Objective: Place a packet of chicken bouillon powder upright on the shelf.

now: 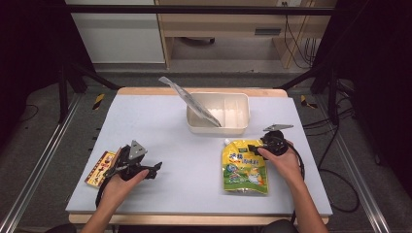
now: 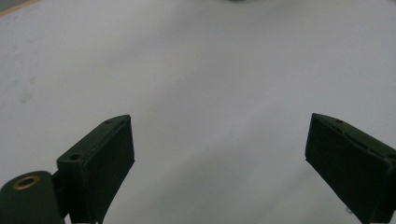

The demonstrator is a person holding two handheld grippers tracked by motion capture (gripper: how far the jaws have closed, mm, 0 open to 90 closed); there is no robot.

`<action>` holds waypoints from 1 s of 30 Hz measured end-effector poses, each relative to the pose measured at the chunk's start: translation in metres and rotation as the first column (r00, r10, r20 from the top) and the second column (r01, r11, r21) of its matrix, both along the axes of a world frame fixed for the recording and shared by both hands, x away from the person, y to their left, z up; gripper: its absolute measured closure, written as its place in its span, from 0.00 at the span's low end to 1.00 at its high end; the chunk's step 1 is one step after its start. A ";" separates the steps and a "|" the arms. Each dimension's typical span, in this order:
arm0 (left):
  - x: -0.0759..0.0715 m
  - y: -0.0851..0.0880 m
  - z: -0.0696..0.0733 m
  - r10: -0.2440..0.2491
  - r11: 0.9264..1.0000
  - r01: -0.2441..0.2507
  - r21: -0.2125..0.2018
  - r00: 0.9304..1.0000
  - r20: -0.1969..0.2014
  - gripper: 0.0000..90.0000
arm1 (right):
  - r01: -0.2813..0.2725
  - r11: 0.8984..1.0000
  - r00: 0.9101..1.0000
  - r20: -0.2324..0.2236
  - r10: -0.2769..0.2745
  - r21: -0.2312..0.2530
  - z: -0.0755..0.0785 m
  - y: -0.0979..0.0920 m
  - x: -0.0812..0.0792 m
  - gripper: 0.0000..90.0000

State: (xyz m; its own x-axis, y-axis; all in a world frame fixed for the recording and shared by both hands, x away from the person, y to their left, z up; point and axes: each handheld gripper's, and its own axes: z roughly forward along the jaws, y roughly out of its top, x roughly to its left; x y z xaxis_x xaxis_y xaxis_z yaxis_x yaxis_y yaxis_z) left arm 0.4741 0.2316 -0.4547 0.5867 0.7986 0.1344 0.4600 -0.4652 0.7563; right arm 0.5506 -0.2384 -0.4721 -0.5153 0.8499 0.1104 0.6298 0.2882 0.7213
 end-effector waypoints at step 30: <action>0.001 -0.004 -0.001 -0.007 1.000 0.007 0.004 1.000 -0.005 0.09 | -0.020 0.999 0.999 -0.026 0.019 -0.038 0.003 0.008 -0.009 0.83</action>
